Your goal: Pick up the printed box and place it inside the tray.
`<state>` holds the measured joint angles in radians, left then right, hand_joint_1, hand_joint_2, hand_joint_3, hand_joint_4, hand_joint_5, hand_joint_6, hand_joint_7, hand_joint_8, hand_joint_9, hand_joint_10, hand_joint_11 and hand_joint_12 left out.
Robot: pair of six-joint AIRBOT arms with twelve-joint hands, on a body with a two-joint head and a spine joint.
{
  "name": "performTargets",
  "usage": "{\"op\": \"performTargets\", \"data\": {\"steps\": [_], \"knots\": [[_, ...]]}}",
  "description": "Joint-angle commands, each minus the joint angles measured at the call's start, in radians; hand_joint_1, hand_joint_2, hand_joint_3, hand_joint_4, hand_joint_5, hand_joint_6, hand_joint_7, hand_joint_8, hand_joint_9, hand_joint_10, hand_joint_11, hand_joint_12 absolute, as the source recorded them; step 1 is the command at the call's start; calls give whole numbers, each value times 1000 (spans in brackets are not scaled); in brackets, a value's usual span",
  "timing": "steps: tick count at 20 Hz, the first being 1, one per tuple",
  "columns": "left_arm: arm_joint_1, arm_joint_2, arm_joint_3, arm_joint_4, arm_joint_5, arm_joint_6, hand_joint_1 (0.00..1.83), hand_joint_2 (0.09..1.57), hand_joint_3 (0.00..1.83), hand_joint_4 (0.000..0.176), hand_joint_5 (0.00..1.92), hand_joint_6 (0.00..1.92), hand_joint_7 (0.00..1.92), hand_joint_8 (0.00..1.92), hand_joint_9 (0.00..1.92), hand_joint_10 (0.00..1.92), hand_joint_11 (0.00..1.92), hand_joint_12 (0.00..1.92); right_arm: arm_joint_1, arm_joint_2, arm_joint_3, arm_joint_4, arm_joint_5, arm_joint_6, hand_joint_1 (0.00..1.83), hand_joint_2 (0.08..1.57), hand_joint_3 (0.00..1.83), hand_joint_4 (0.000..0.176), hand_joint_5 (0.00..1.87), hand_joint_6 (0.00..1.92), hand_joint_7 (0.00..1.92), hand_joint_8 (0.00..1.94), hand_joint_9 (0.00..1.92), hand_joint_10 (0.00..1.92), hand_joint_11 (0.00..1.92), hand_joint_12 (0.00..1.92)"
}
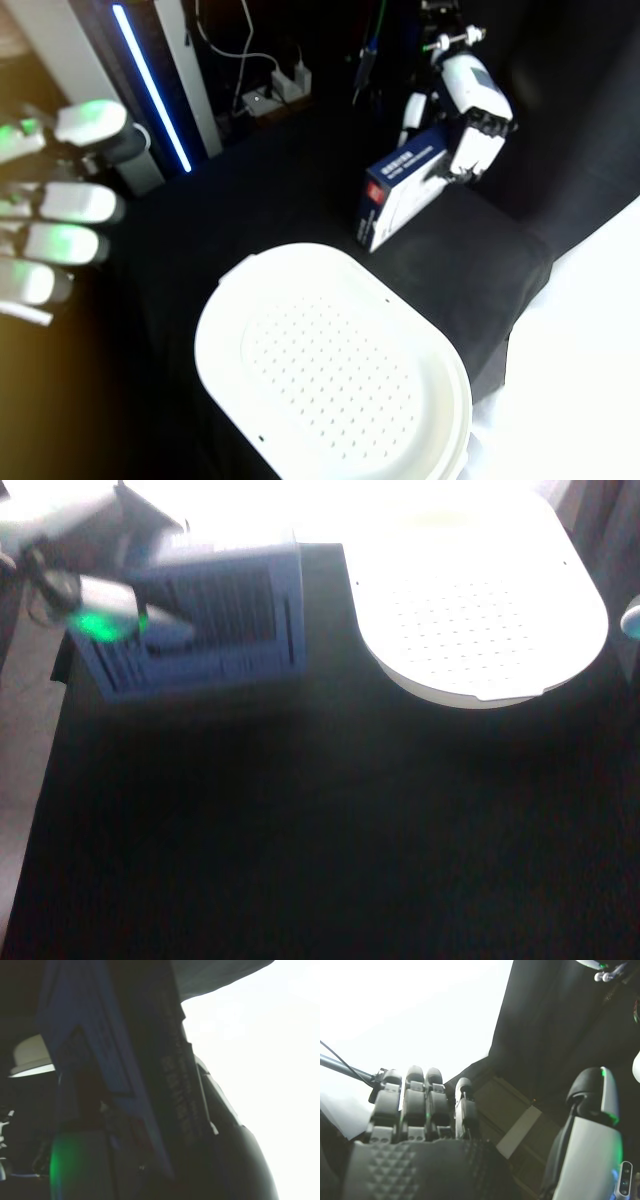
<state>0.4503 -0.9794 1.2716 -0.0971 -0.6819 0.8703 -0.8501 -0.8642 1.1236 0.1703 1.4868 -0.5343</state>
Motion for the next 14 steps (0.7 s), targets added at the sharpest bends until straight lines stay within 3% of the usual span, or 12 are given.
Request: {"op": "performTargets", "data": {"steps": [1,4,5,6,7,9,11,13,14], "knots": [[-28,14,-7,9,-141,-7,1260,1088,0,0,985,746,1154,940,1307,921,1131,1365,12,9,3,22,107,4,663,608,0,176,149,1,174,2,143,5,0,527],[-95,34,-34,54,-185,-7,1284,1075,0,0,1008,684,1143,959,1308,835,1147,1291,21,11,4,19,101,4,666,562,0,176,94,0,155,1,128,2,0,574],[-111,40,-44,65,-201,-7,1286,1074,0,0,1022,663,1131,982,1288,892,1151,1337,24,10,5,17,99,4,683,545,0,176,57,0,121,1,78,6,0,427],[-126,45,-56,80,-219,-7,1286,1074,0,0,1022,663,1131,982,1288,892,1151,1337,29,7,7,17,95,4,683,545,0,176,57,0,121,1,78,6,0,427],[-138,46,-68,91,-236,-7,1285,1073,1,0,988,785,1156,899,1288,938,1111,1366,35,2,9,17,89,4,710,571,4,176,21,0,99,0,68,4,0,405],[-160,38,-78,106,-257,-7,1280,1085,1,0,990,774,1107,995,1211,1023,1091,1449,57,-15,20,12,66,4,772,592,9,176,12,2,88,4,68,3,0,352],[-169,16,-78,111,-272,-7,1271,1112,1,0,951,769,1046,1141,1189,1132,1099,1486,86,-34,33,-1,33,4,804,614,9,176,1,0,63,2,19,6,0,126],[-174,-7,-76,111,-291,-7,1264,1132,0,0,953,763,977,1264,1090,1209,1048,1525,119,-52,46,-17,2,4,608,656,0,176,25,2,83,3,62,4,0,432],[-175,-16,-75,110,-298,-7,1263,1134,0,0,959,752,962,1286,1078,1220,1046,1529,133,-63,52,-22,-11,4,603,655,0,176,33,2,89,1,57,1,0,421]]}}
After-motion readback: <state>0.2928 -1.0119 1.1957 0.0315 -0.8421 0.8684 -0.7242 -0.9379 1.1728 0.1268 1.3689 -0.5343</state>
